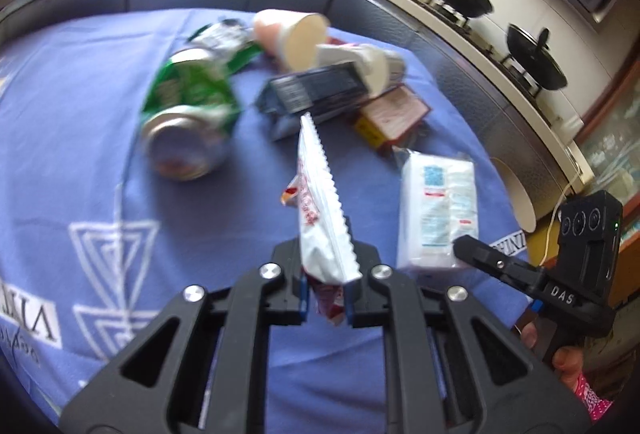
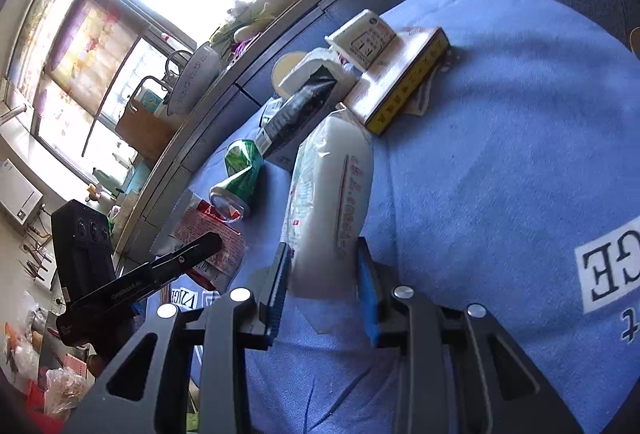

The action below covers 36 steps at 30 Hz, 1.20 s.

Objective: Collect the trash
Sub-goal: 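Carry the wrapper and tissue pack to the wastebasket and open both tools, then move both open tools back over the table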

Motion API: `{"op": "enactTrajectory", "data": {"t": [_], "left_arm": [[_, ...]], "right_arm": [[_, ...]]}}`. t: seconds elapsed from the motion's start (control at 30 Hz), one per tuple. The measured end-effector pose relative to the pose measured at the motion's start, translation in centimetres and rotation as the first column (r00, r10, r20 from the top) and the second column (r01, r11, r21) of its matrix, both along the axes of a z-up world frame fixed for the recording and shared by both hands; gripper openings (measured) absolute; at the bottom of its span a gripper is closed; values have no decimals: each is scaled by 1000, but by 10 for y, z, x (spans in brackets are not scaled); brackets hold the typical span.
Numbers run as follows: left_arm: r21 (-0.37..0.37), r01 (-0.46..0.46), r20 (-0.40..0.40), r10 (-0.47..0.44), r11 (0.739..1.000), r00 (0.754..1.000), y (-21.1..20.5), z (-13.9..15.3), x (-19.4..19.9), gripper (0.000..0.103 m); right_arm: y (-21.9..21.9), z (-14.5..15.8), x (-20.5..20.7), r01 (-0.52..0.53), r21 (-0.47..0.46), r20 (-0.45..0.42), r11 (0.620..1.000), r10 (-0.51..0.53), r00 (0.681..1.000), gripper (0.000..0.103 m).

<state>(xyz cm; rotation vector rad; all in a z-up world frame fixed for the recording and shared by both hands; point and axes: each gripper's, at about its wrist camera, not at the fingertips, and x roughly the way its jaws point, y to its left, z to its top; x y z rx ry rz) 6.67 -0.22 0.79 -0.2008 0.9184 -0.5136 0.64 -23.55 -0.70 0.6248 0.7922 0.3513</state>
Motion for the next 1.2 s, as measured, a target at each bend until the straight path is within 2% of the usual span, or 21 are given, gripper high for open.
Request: {"op": "enactTrajectory", "data": {"t": [0.17,0.27,0.3,0.37,0.53,0.63,0.73,0.83,0.93,1.03,1.07,1.1,1.17,1.2], "left_arm": [[17,155,34,-155,988,987,-82,19,12,12],[36,273,46,-275,961,960,-148,29,16,12],[44,321,56,-324,946,945,-177,34,16,12],[50,394,63,-396,918,916,-225,40,17,12],[36,527,57,-529,849,847,-337,44,24,12],[46,566,38,-568,823,822,-394,33,38,12],[74,586,-4,-587,807,809,-441,13,49,12],[107,604,-63,-601,790,797,-477,-11,59,12],[145,610,-88,-604,779,792,-499,-27,64,12],[185,597,-95,-591,780,801,-511,-38,67,13],[197,595,-103,-587,779,803,-515,-41,67,19],[215,588,-114,-578,780,808,-517,-45,68,37],[243,563,-92,-559,790,824,-517,-45,66,59],[252,552,-70,-554,795,829,-516,-43,66,59]], "right_arm": [[-61,3,-10,140,34,27,990,-141,990,31],[-115,6,-24,258,40,51,965,-260,964,31],[-131,7,-29,291,35,59,956,-293,954,31],[-166,10,-39,367,18,78,930,-367,927,31],[-252,8,-64,564,-93,113,821,-554,825,31],[-287,-1,-69,623,-148,117,768,-612,782,31],[-310,-14,-65,648,-184,105,739,-640,761,32],[-320,-27,-59,656,-216,93,723,-653,751,32],[-326,-39,-55,658,-231,82,717,-659,747,32],[-334,-49,-54,661,-218,54,718,-667,743,37],[-334,-52,-55,664,-220,46,715,-672,739,43],[-333,-54,-54,669,-224,44,709,-678,734,55],[-334,-53,-54,683,-215,54,698,-689,722,69],[-333,-53,-57,692,-207,66,692,-695,716,70]]}}
